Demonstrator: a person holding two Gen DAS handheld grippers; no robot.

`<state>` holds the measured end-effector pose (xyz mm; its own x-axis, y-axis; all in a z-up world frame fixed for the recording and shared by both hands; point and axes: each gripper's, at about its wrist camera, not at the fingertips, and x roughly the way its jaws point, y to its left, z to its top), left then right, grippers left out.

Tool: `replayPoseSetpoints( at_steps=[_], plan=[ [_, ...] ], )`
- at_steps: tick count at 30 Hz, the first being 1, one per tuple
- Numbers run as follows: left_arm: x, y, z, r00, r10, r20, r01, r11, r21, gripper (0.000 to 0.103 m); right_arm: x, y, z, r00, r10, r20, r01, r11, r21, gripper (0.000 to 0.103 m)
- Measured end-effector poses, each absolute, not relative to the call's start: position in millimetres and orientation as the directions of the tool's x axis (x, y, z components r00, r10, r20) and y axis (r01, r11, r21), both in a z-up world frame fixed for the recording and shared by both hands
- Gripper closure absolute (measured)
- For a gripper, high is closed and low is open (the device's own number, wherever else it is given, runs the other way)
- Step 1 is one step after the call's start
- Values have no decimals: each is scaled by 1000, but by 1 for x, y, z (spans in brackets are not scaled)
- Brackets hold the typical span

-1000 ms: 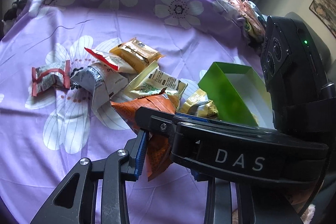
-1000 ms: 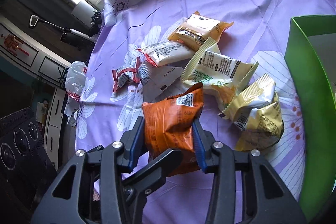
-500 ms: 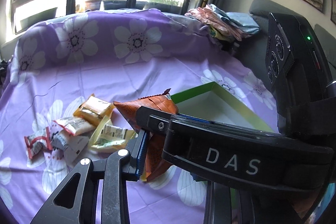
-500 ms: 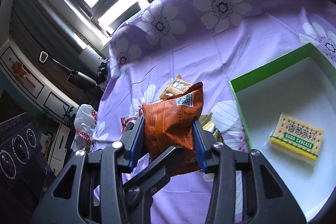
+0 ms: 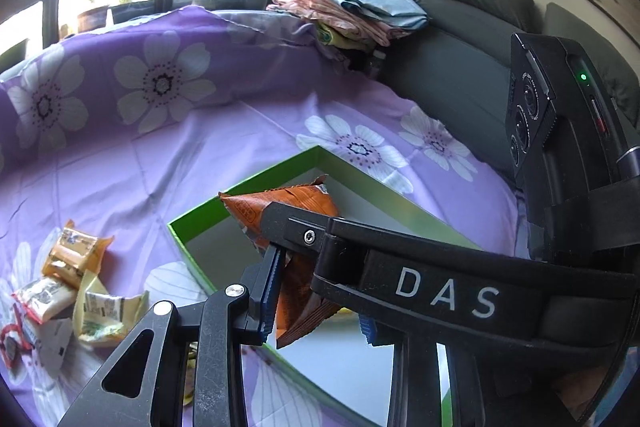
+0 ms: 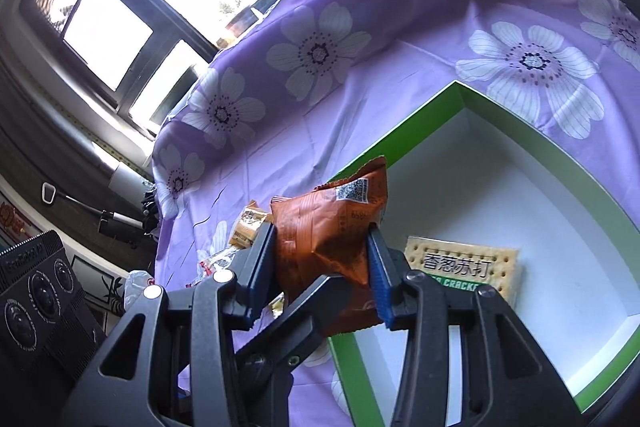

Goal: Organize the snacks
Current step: 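Lower the orange bag into the box and open the right tool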

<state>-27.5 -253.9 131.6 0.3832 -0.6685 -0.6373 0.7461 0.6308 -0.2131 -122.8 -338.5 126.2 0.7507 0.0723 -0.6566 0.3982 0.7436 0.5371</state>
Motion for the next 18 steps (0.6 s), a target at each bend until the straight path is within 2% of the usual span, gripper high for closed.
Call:
replayPoseSetpoints(
  at_steps=[18],
  plan=[
    [-12,-276,100,289,-670,-684,723,621,-303,71,-124,-363,99,664,5,-747,544,682,488,57]
  ],
)
